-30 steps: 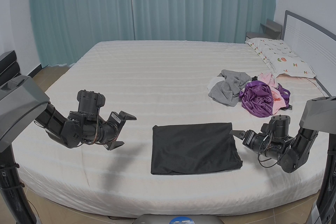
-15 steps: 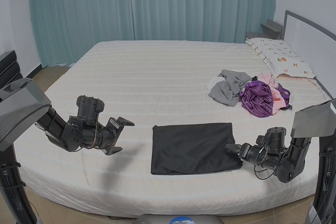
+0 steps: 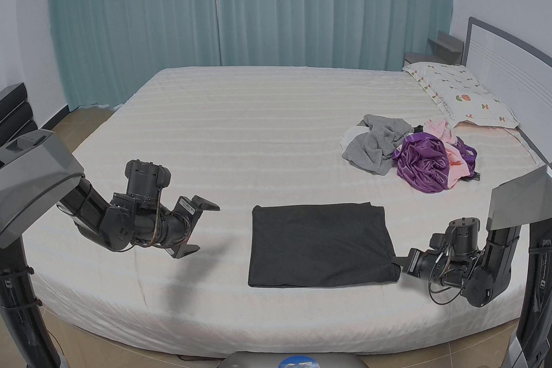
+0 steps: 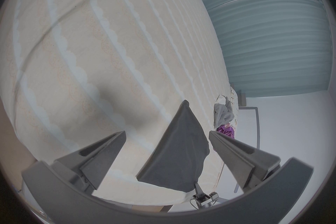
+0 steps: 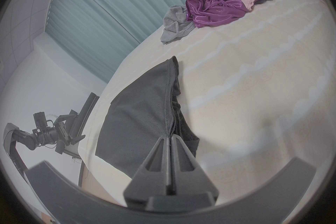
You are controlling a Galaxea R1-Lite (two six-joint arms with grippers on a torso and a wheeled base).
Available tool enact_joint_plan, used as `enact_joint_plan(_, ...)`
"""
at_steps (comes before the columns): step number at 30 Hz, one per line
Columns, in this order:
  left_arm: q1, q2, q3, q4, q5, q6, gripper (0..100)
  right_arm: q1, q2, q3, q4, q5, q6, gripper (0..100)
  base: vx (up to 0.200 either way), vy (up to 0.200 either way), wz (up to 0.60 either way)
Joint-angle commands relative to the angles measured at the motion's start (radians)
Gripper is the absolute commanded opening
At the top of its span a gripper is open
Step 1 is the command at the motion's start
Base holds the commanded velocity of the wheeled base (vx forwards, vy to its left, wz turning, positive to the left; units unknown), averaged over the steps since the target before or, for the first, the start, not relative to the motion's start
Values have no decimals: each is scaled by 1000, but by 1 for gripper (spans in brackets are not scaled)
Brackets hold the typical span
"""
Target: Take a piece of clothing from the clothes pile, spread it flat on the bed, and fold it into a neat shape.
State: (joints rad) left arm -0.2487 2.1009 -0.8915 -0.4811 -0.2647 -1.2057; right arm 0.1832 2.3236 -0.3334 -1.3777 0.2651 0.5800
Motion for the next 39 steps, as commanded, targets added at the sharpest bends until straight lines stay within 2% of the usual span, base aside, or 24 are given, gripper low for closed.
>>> enact_joint_plan(1, 0, 1, 5, -1, -1, 0, 100, -2, -4, 13, -3, 0, -5, 0, 0, 0, 0)
enact_joint_plan(7, 0, 4, 5, -1, -1, 0, 100, -2, 19, 7, -41, 0, -5, 0, 0, 0, 0)
enact_joint_plan(8, 0, 4, 3, -1, -1, 0, 100, -2, 23, 5, -41, 0, -5, 100, 0, 0, 0)
enact_joint_plan(18, 0, 7, 5, -1, -1, 0, 100, -16, -1, -84, -32, 2, 35, 100, 0, 0, 0)
enact_joint_plan(22, 0, 10, 6, -1, -2, 0, 100, -18, 71, -274, 40, -4, 150, 100, 0, 0, 0)
enact_joint_plan(27, -1, 10, 17, -2, -4, 5, 100, -27, 137, -478, 213, -10, 185, 100, 0, 0, 0)
enact_joint_plan(30, -1, 10, 20, -2, -2, 6, 100, -33, 169, -572, 270, -12, 225, 100, 0, 0, 0)
enact_joint_plan(39, -6, 11, 22, -2, -1, 9, 100, -44, 207, -653, 281, -12, 254, 100, 0, 0, 0)
